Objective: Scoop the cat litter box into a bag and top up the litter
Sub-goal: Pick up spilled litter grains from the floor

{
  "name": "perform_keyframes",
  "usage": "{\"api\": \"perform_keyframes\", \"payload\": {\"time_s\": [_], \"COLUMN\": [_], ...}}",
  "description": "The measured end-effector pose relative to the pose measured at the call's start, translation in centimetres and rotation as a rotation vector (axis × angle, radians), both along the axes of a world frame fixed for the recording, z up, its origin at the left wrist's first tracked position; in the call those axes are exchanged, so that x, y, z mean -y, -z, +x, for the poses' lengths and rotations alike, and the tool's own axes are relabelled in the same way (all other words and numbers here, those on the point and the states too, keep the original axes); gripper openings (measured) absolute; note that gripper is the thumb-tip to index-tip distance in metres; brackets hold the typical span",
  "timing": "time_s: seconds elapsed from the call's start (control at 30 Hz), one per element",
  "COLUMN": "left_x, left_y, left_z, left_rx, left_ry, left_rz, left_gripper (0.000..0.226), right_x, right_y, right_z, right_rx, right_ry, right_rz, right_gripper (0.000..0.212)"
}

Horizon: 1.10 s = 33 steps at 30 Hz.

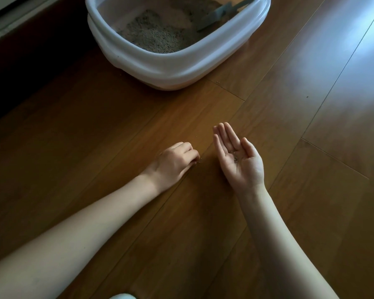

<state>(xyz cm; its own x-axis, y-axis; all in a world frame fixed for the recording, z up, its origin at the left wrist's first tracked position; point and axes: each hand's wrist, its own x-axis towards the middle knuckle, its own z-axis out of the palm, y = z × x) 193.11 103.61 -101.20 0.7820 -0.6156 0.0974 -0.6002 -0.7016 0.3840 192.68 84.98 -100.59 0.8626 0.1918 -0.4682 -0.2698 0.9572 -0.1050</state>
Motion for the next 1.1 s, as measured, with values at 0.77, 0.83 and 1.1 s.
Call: {"api": "perform_keyframes", "payload": {"time_s": [0.77,0.83,1.1], "left_x": [4.1,4.1,-0.2], "left_y": [-5.0,-5.3,-3.6], "left_z": [1.0,1.2,1.5], "left_rx": [-0.054,-0.082,-0.109], "left_ry": [-0.102,-0.107,-0.282], "left_rz": [-0.400,-0.410,-0.238], "left_gripper": [0.008,0.010,0.015], "right_x": [-1.7,-1.7,1.1], "right_y": [-0.2,-0.3,-0.1], "right_z": [-0.5,-0.5,-0.2], "right_rx": [-0.053,-0.041,-0.031], "right_ry": [-0.130,-0.127,0.039], "right_rz": [-0.070,-0.035,0.025], "right_gripper": [0.057,0.058,0.048]}}
